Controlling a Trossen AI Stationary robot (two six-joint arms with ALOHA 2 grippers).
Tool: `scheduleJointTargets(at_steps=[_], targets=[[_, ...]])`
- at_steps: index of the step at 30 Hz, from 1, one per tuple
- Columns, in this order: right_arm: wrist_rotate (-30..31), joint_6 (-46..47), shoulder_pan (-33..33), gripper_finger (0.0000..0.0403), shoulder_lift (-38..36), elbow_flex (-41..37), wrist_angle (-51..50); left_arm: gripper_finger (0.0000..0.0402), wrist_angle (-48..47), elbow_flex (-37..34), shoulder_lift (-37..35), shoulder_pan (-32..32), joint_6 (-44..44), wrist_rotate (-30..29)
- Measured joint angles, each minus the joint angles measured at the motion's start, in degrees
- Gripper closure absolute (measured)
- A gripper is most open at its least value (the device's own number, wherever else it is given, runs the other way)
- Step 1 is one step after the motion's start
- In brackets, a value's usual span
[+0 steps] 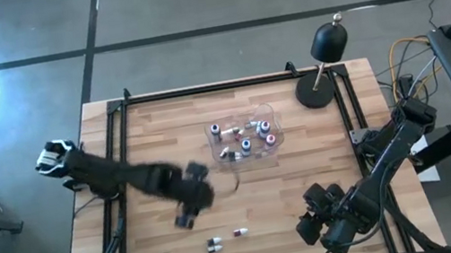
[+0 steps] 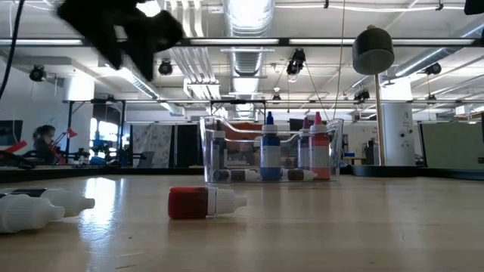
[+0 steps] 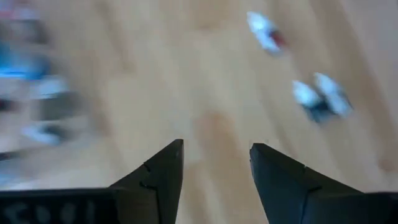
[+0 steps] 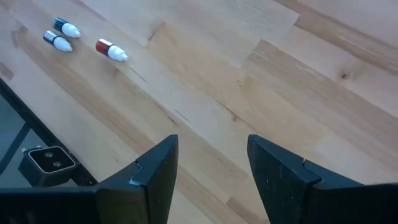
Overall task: Pick & Place food coloring
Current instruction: Put the small red food coloring bottle into the transparent bin
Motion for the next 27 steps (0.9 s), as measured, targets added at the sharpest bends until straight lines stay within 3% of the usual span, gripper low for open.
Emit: scheduleJointTargets(at_steps=[6,11,19,27], targets=[[-0.02,-1.65,0.0,0.0216,0.0,-0.11,0.02,0.0241,14.37,-11.08,0.24,-11.0,-13.21,-1.55],[-0.03,-1.7,0.0,0.0216,0.0,-0.11,0.07,0.0241,24.54,-13.5,4.04,-15.72,-22.45,-4.22],[-0.16,-1.63,0.02,0.0216,0.0,-0.11,0.27,0.0241,25.58,-10.9,12.08,-16.87,-29.54,-7.57],[-0.35,-1.73,0.02,0.0216,0.0,-0.11,0.43,0.0241,25.75,-10.05,13.95,-16.85,-37.0,-8.26]])
